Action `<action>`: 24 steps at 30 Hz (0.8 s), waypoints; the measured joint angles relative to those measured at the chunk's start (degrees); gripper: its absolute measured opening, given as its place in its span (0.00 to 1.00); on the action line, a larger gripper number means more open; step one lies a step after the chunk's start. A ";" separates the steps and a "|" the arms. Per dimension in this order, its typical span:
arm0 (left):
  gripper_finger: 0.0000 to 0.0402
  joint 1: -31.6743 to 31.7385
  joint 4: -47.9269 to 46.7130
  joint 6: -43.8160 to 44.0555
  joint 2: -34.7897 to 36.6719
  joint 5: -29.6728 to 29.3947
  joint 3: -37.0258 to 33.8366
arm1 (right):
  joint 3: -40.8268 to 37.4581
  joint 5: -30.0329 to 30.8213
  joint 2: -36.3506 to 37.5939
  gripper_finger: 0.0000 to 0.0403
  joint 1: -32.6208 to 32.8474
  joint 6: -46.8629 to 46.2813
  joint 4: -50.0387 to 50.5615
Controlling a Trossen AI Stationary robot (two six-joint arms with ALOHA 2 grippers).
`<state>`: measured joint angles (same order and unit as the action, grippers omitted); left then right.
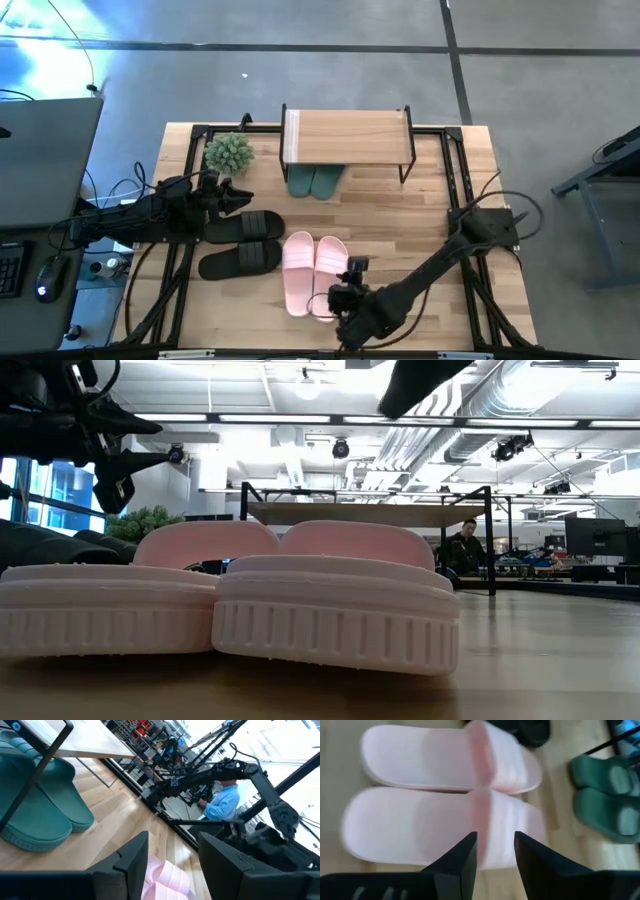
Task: Pick and place slides into the shelf
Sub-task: Put the right pink slides under the shelf
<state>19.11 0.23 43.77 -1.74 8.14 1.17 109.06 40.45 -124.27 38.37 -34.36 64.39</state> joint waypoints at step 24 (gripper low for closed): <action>0.40 -0.02 0.11 -0.48 0.00 0.40 0.00 | 8.24 3.14 -13.70 0.30 -2.76 -8.55 13.81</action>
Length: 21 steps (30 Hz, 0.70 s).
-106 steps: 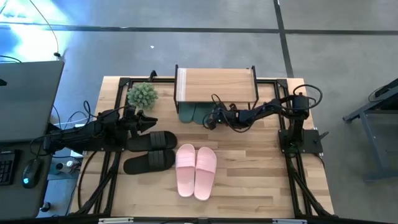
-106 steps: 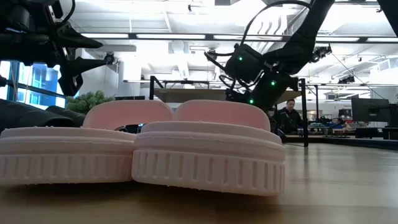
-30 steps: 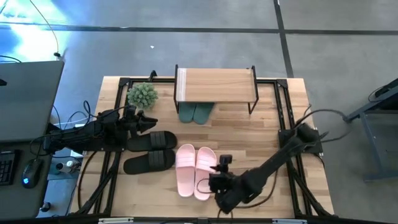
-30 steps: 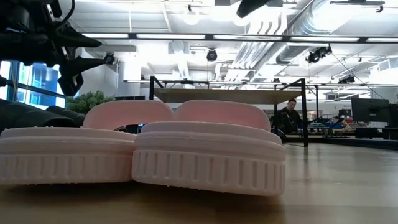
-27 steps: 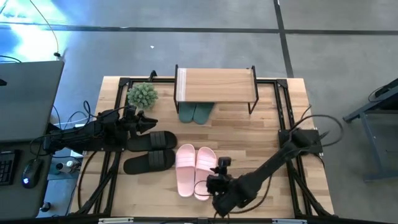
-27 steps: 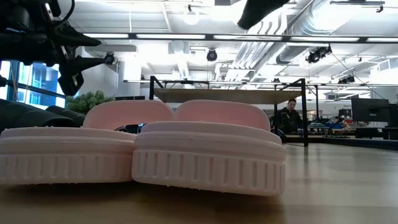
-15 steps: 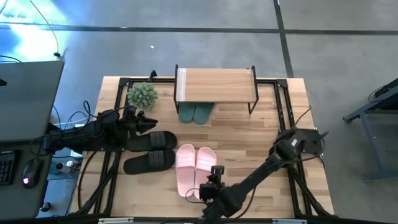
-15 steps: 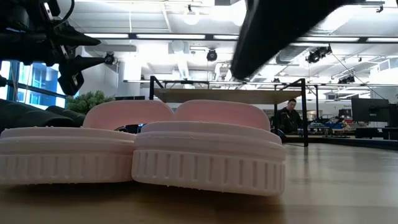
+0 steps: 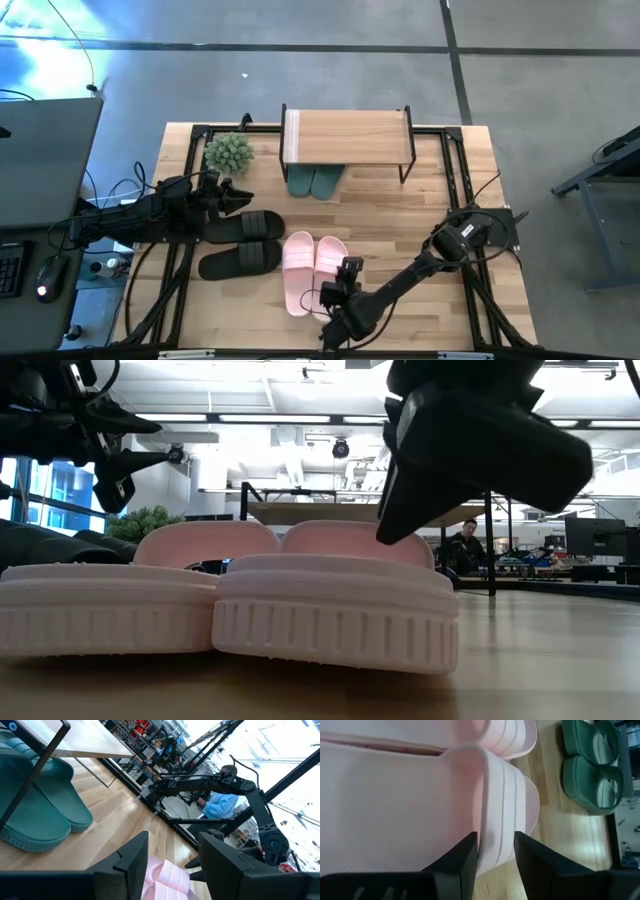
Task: Pick and place slides into the shelf
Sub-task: Put the right pink slides under the shelf
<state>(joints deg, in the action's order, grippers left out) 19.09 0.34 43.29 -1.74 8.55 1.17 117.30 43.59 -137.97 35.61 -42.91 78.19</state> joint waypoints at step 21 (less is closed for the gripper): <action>0.40 0.00 0.00 0.00 0.00 0.03 0.00 | -0.04 1.79 0.00 0.02 -4.35 -3.74 8.12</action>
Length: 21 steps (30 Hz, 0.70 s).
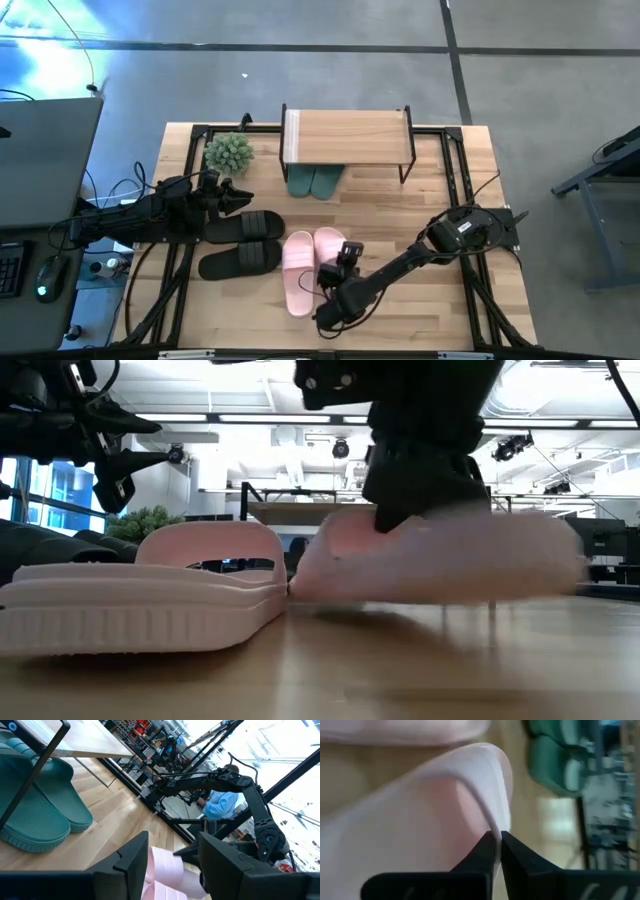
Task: Pick and place slides into the shelf
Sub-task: Put the right pink slides under the shelf
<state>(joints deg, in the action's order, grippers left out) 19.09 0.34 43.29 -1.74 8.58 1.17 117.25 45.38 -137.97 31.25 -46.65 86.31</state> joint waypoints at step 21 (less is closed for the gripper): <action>0.40 -0.02 -0.02 -0.02 -4.57 0.02 0.02 | -20.65 1.26 18.43 0.00 -1.57 -10.14 3.65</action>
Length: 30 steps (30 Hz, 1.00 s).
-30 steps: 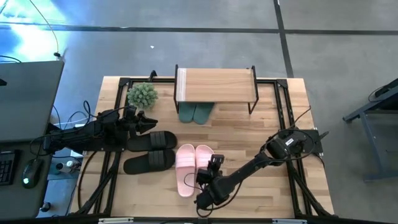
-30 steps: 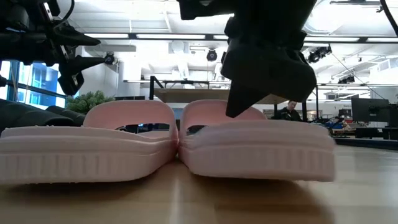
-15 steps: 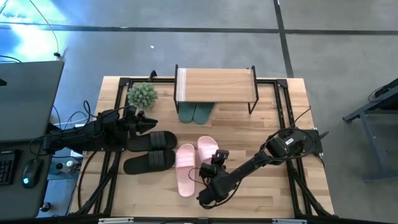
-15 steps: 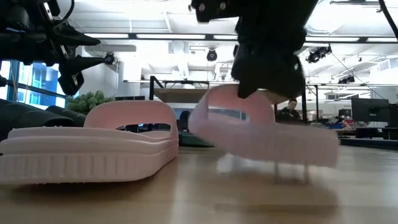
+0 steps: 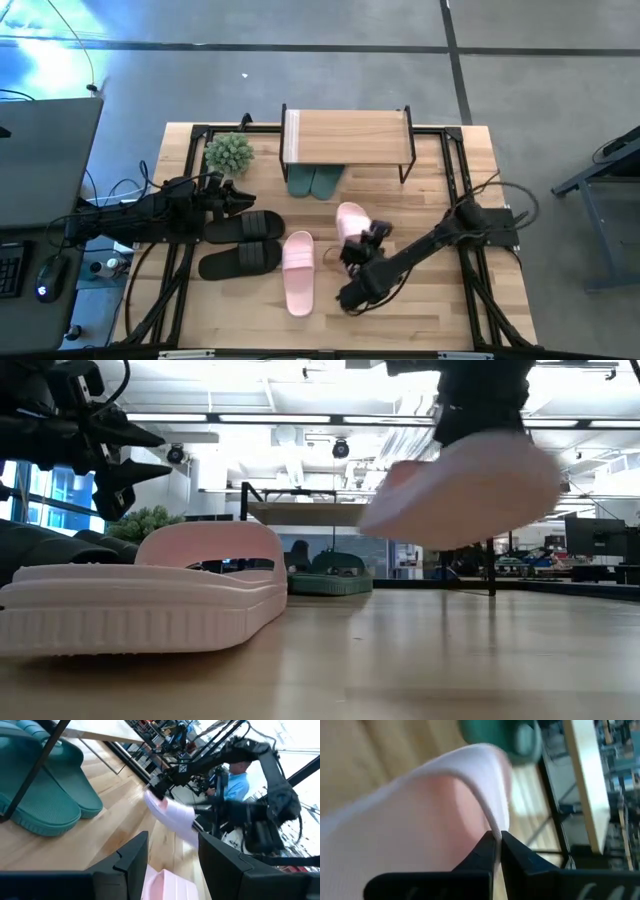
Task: Pick and place slides into the shelf
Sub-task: Put the right pink slides under the shelf
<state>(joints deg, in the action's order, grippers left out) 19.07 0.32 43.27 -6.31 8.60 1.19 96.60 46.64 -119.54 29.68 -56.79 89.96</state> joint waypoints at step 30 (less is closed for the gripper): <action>0.40 0.04 0.04 0.08 0.05 -0.50 0.00 | -39.14 7.22 11.55 0.00 -25.68 24.18 -39.71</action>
<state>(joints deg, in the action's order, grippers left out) 19.11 0.36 43.35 -6.26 8.10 1.19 57.46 53.86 -107.99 4.00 -32.61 50.24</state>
